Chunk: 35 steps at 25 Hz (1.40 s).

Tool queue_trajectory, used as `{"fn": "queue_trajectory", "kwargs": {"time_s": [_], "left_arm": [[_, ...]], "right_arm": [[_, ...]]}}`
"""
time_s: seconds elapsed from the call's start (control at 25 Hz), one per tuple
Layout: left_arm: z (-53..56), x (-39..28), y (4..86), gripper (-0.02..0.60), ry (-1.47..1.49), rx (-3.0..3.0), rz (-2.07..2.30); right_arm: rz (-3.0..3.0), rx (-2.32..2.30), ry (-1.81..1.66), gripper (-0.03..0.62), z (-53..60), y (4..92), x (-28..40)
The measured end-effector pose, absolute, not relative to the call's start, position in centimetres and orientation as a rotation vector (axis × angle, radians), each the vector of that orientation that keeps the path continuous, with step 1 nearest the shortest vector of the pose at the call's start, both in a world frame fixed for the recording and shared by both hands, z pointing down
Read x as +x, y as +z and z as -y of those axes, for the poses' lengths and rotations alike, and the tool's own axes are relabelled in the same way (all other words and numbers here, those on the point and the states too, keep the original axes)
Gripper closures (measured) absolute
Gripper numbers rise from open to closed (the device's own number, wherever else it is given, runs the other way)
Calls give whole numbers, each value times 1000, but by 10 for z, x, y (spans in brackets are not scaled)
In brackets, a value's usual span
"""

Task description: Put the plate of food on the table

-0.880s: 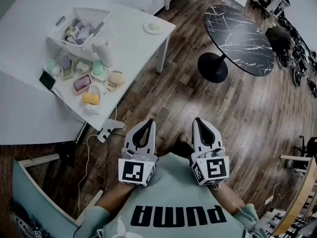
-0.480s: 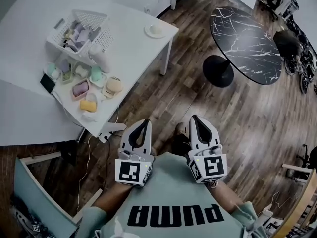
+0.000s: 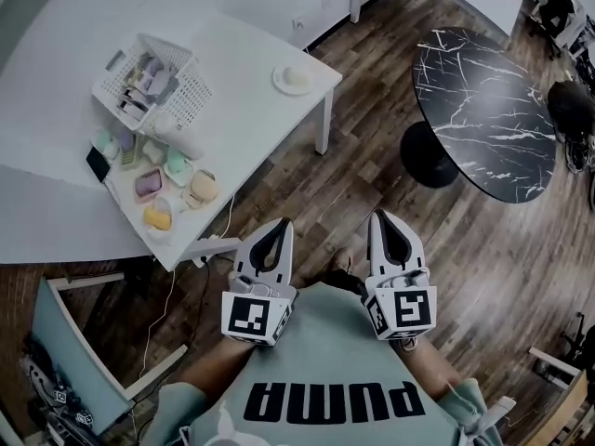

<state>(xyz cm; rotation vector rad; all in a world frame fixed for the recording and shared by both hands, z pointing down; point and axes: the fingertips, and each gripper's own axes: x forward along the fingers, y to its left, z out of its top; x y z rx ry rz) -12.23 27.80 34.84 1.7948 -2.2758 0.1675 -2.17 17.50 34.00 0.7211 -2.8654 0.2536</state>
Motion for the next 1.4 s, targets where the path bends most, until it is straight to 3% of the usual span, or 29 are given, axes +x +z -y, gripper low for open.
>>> {"fn": "queue_trajectory", "kwargs": {"time_s": [0.56,1.4], "left_arm": [[-203,-145,358,575,185,1717,2296],[-66,-338,383,575,-16,1703,2187]], "right_arm": [[2857,646,264,587,-92,354,-43],[2720,659,231,587,30,369,-223]]}}
